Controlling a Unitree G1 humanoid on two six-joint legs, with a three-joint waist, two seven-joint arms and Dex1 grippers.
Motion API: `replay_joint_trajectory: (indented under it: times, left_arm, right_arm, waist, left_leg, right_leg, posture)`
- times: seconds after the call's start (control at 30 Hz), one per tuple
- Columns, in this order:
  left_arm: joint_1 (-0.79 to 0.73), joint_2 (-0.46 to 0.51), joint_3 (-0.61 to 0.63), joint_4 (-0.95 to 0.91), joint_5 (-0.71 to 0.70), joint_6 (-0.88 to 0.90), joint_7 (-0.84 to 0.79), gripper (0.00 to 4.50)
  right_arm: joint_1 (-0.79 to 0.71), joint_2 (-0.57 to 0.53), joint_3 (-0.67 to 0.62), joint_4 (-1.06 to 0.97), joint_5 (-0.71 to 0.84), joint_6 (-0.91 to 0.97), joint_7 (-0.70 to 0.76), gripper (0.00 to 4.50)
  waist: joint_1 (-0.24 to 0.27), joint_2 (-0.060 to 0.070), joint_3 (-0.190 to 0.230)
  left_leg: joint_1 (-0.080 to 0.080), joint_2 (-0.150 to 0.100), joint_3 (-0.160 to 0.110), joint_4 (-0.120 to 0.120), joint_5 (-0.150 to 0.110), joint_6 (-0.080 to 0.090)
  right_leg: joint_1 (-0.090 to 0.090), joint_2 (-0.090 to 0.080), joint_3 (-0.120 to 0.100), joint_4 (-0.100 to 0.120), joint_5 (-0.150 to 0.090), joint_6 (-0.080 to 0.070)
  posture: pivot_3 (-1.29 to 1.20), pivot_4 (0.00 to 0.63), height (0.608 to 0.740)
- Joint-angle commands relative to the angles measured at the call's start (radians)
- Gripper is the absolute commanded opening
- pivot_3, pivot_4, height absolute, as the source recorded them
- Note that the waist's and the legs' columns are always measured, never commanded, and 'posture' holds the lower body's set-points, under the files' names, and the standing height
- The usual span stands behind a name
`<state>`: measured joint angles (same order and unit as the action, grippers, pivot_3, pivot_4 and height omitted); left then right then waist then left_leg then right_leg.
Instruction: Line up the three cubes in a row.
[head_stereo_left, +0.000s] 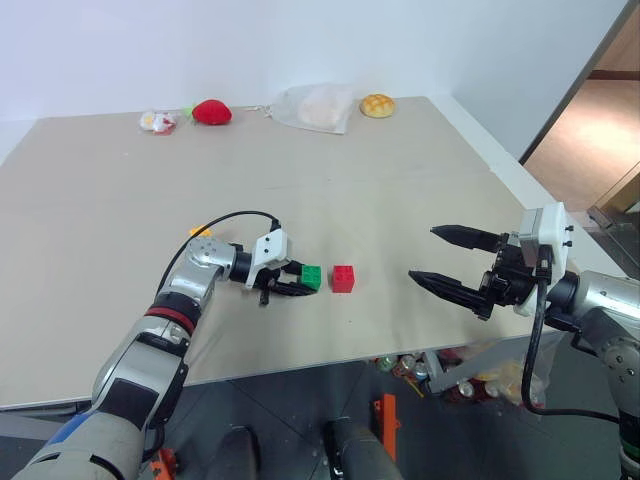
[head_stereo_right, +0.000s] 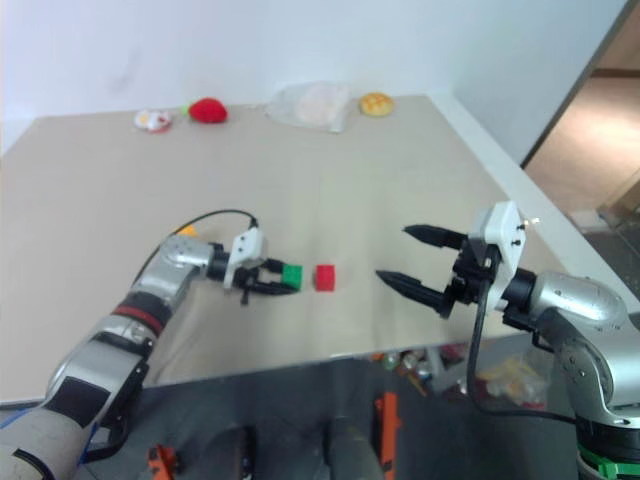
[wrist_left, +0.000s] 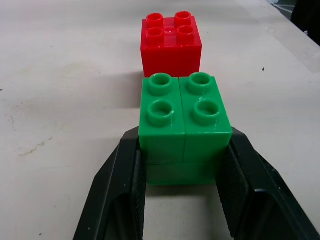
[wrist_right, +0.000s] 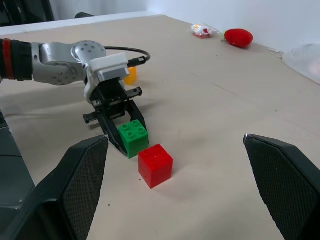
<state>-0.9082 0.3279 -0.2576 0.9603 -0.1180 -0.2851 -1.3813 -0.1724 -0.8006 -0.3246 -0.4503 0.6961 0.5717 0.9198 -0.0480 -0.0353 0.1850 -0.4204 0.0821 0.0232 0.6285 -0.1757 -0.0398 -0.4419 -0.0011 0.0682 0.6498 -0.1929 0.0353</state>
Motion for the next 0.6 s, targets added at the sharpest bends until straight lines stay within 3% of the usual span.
replay_joint_trajectory:
  times: [0.03,0.27,0.6]
  left_arm:
    - [-0.016,0.006,0.046,0.024,-0.013,0.0,-0.033,1.33]
    - [0.037,0.041,0.099,-0.02,-0.033,0.037,-0.072,1.33]
    - [0.089,0.02,0.118,-0.072,-0.046,0.051,-0.074,1.33]
  right_arm:
    - [0.001,-0.019,-0.039,-0.039,0.026,0.0,-0.012,4.5]
    - [-0.02,-0.03,-0.02,-0.015,0.022,-0.007,-0.005,4.5]
    - [-0.067,-0.04,0.002,0.022,0.017,-0.006,0.018,4.5]
  waist:
    - [-0.001,0.0,0.0]
    - [-0.001,0.0,0.0]
    - [0.001,0.0,0.0]
  left_leg:
    - [0.0,0.0,0.0,0.0,0.0,0.0]
    - [0.0,0.0,0.0,0.0,0.0,0.0]
    - [-0.001,0.0,0.0,0.0,0.0,0.0]
  right_leg:
    - [0.0,0.0,0.001,0.0,0.0,0.0]
    - [0.0,0.0,0.001,0.0,0.0,0.001]
    - [0.0,0.0,0.001,0.0,0.0,0.001]
  posture:
    - [0.0,0.15,0.74]
    - [0.0,0.15,0.74]
    - [0.0,0.15,0.74]
